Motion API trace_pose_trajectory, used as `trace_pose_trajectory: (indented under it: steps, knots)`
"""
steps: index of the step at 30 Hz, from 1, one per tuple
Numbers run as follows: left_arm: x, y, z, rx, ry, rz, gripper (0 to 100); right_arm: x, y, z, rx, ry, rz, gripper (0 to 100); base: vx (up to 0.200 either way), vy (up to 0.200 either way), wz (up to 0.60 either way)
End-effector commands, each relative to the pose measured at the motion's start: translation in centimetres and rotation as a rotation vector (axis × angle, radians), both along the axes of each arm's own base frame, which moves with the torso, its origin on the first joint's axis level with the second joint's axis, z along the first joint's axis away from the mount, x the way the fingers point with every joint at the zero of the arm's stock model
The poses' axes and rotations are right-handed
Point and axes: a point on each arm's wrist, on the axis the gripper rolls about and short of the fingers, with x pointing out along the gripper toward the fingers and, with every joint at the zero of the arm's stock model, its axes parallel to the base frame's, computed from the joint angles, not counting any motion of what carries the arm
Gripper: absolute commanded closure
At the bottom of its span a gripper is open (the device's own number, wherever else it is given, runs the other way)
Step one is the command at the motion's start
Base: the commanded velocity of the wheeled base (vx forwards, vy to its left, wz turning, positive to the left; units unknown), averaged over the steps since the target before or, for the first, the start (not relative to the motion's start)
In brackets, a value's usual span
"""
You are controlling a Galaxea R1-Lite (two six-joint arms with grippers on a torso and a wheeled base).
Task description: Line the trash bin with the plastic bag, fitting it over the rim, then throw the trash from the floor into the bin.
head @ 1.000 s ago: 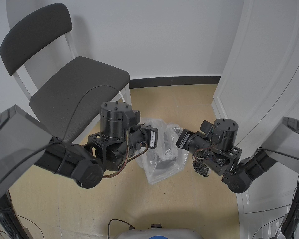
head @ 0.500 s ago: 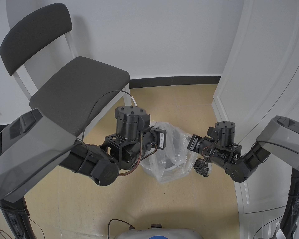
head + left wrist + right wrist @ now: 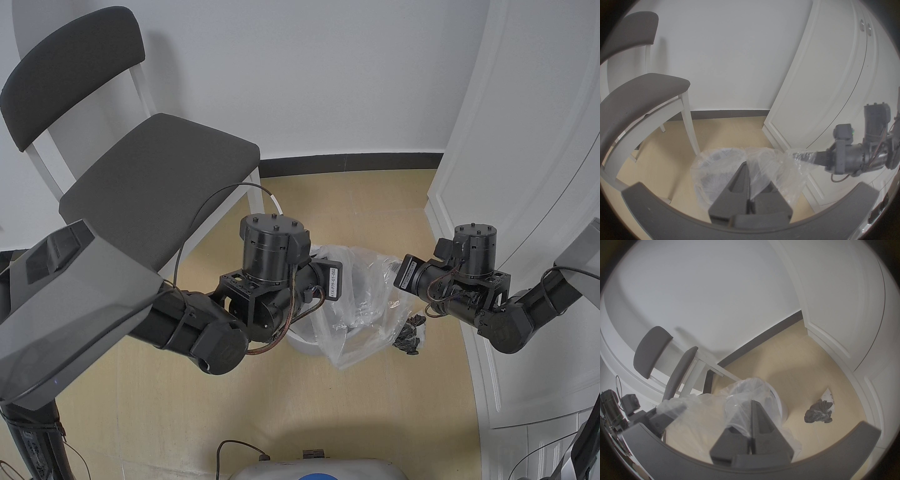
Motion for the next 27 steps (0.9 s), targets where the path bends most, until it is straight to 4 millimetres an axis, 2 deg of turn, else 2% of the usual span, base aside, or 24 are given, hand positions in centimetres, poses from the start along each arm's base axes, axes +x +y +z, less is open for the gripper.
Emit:
trace_pose_trajectory:
  steps: [1,4,14,19,27]
  knots:
    - [0.3,-0.2,-0.5,-0.012,0.016,0.006,100,-1.3,0.2,2.5,0.020,-0.043,0.021,100,0.000,0.000,0.00]
    - [0.2,-0.3,-0.5,-0.013,0.018,0.004,100,-1.8,0.1,3.1,0.024,-0.056,0.027,100,0.000,0.000,0.00]
    - [0.3,-0.8,-0.8,-0.012,0.023,-0.007,100,-2.7,0.7,3.1,0.005,-0.060,0.057,100,0.000,0.000,0.00]
    - [1.6,-0.9,-2.2,-0.004,0.037,0.013,100,-2.9,0.9,3.1,0.003,-0.059,0.065,100,0.000,0.000,0.00]
    - [4.1,-0.1,-3.2,-0.015,0.047,0.065,100,-2.3,1.3,2.0,-0.002,-0.042,0.065,100,0.000,0.000,0.00]
